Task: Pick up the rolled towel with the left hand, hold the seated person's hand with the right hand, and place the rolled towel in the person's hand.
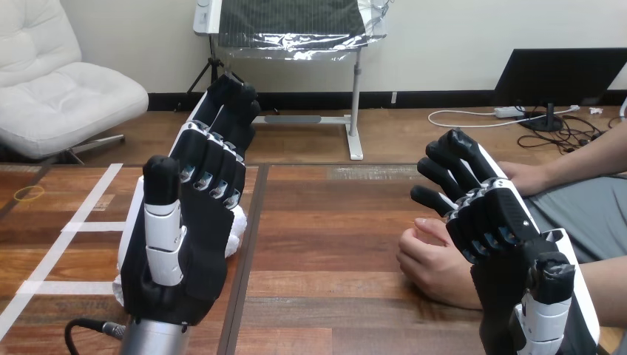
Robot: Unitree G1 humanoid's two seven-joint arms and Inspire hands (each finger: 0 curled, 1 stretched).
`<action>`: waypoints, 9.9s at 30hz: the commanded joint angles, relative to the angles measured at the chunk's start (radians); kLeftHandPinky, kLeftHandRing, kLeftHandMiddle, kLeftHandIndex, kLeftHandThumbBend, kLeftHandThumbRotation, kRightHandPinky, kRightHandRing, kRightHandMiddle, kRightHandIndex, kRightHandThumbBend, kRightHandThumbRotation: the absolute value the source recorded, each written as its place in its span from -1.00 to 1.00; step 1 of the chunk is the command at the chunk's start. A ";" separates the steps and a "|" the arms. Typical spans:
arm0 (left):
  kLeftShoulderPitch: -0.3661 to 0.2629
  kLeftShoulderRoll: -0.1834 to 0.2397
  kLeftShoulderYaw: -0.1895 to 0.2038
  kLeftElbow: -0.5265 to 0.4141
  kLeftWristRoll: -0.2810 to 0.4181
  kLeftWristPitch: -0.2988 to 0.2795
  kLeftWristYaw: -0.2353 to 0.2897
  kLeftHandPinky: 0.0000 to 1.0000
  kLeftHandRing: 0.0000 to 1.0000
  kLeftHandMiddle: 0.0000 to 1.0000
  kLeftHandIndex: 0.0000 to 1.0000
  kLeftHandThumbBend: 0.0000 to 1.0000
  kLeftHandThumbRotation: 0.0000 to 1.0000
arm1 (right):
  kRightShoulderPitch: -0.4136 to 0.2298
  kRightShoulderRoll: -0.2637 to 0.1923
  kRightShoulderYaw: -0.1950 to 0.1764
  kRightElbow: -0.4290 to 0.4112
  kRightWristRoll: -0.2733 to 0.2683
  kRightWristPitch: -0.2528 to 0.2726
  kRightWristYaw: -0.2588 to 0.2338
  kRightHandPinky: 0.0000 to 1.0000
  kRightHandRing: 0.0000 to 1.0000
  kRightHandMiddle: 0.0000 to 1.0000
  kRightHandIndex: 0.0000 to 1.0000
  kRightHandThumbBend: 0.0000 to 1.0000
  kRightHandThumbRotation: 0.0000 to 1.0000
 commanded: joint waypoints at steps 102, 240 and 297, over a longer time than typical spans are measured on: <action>-0.714 0.368 0.116 0.898 0.666 -0.076 0.377 0.82 0.96 1.00 0.99 0.80 -0.75 | -0.060 0.013 -0.011 0.004 -0.010 -0.003 -0.020 0.70 0.83 0.81 0.84 0.59 1.00; -0.508 0.371 -0.364 -0.007 1.738 1.105 -0.074 0.76 0.78 0.81 0.78 0.81 0.15 | -0.046 0.036 0.014 -0.017 -0.032 0.003 -0.045 0.73 0.84 0.82 0.85 0.60 1.00; -0.521 0.234 -0.319 0.081 1.918 1.155 -0.048 0.99 0.88 0.89 0.84 0.73 0.04 | -0.052 0.032 0.004 -0.025 -0.035 0.001 -0.054 0.69 0.82 0.80 0.82 0.64 1.00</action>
